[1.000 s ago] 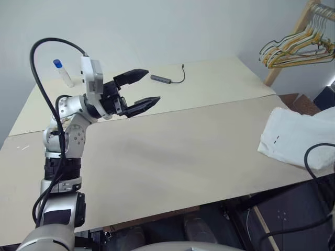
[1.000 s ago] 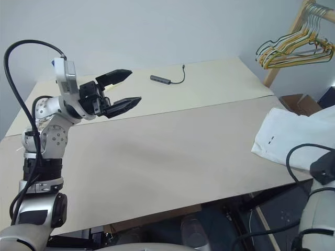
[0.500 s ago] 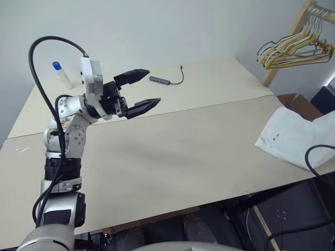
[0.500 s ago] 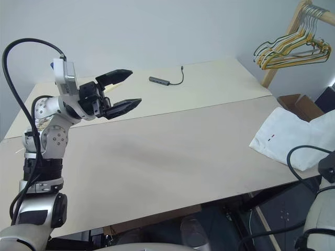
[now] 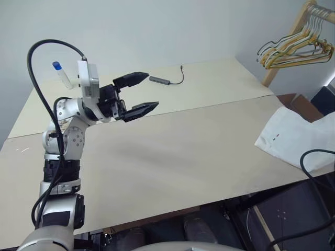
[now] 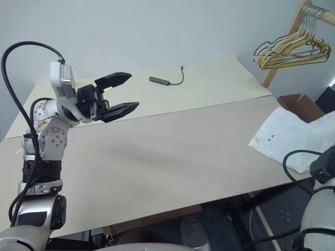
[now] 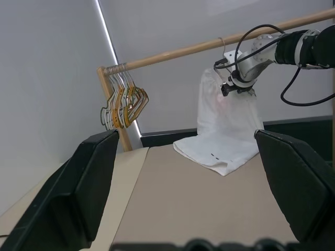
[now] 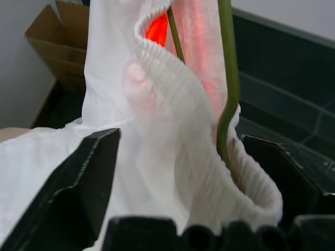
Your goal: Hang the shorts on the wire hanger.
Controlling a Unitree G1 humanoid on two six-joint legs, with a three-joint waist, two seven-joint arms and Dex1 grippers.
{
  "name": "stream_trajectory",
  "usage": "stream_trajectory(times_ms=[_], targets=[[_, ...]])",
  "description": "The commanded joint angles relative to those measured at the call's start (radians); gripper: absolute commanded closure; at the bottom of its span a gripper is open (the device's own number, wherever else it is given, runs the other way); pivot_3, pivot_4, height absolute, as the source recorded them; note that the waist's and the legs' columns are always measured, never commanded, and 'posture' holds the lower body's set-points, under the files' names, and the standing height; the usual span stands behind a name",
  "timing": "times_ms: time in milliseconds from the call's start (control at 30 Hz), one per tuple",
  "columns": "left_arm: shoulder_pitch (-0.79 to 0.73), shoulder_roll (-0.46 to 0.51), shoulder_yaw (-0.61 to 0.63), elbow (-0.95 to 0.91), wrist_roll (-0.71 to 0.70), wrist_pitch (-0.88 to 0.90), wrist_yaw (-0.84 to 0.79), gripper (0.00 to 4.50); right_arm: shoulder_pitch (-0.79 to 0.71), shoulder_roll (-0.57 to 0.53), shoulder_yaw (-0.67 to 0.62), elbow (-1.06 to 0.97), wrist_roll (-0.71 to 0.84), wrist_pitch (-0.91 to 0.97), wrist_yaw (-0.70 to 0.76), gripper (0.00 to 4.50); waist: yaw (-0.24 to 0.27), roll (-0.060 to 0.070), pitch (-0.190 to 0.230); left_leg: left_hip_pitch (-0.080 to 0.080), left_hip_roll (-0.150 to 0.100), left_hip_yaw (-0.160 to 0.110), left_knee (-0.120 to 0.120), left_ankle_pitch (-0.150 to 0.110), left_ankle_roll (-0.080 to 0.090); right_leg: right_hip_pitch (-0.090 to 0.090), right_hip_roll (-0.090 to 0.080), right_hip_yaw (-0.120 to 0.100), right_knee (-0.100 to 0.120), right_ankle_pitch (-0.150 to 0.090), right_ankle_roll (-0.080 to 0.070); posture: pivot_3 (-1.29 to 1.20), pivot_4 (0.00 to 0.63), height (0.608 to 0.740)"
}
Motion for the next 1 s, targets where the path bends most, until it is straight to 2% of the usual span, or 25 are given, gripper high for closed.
stream_trajectory(times_ms=[33,200,333,433,600,700,867,900,1000], targets=[[-0.011,0.007,0.017,-0.028,-0.009,-0.014,0.012,0.00,-0.001,0.009,0.152,-0.155,-0.140,-0.048,-0.100,0.03,0.000,0.001,0.000,0.000,0.000,0.000,0.000,0.000,0.000,0.000,0.000,0.000,0.000,0.000,0.000,-0.14,0.000,0.740],[-0.017,0.016,0.016,-0.015,0.006,-0.024,0.015,0.00,0.030,0.023,0.272,-0.287,-0.249,-0.086,-0.126,0.03,0.001,0.001,0.000,0.000,0.000,0.000,0.000,0.000,0.000,-0.001,0.000,0.000,0.000,0.000,0.000,-0.14,0.000,0.740],[-0.023,0.018,0.020,-0.010,0.007,-0.024,0.020,0.00,0.081,0.039,0.323,-0.413,-0.289,-0.167,-0.075,0.03,0.001,0.001,0.000,0.000,0.000,0.000,0.000,0.000,0.000,-0.001,0.000,0.000,0.000,0.000,0.000,-0.14,0.000,0.740],[-0.012,0.025,0.025,-0.023,0.019,0.001,0.066,0.00,0.128,0.055,0.459,-0.502,-0.427,-0.204,-0.083,0.03,0.000,0.001,0.000,0.000,0.000,0.000,0.000,0.000,0.000,-0.001,0.000,0.001,0.001,0.000,0.000,-0.12,0.000,0.740],[0.047,0.044,0.043,-0.056,0.039,-0.015,0.110,0.00,0.195,0.122,0.556,-0.649,-0.523,-0.231,-0.040,0.03,0.001,0.001,0.000,0.001,0.001,0.000,0.000,0.000,0.000,-0.001,0.000,0.001,0.002,0.000,0.000,-0.10,0.000,0.740],[0.088,0.063,0.058,-0.095,0.023,0.030,0.146,0.00,0.235,0.171,0.571,-0.728,-0.491,-0.256,0.098,0.03,0.007,0.000,0.000,0.001,0.001,-0.001,0.000,0.000,0.000,-0.001,0.000,0.001,0.002,0.000,0.000,-0.07,0.000,0.740],[0.193,0.096,0.090,-0.165,0.016,0.075,0.200,0.00,0.328,0.251,0.612,-0.882,-0.384,-0.300,0.446,0.03,0.032,0.000,0.000,0.000,0.001,-0.004,0.001,0.000,0.000,-0.001,0.000,0.000,0.002,0.001,0.001,-0.02,0.000,0.740],[0.215,0.104,0.097,-0.177,0.015,0.081,0.206,0.00,0.342,0.269,0.618,-0.908,-0.374,-0.284,0.493,0.03,0.039,0.000,0.000,0.000,0.001,-0.004,0.001,0.000,0.000,-0.001,0.000,0.000,0.002,0.001,0.001,-0.01,0.000,0.740],[0.294,0.130,0.119,-0.224,0.011,0.110,0.224,0.00,0.396,0.349,0.568,-1.033,-0.193,-0.140,0.710,0.03,0.058,0.000,0.000,0.000,0.001,-0.008,0.001,0.000,0.000,-0.001,0.000,-0.001,0.003,0.001,0.001,0.03,0.000,0.740]])
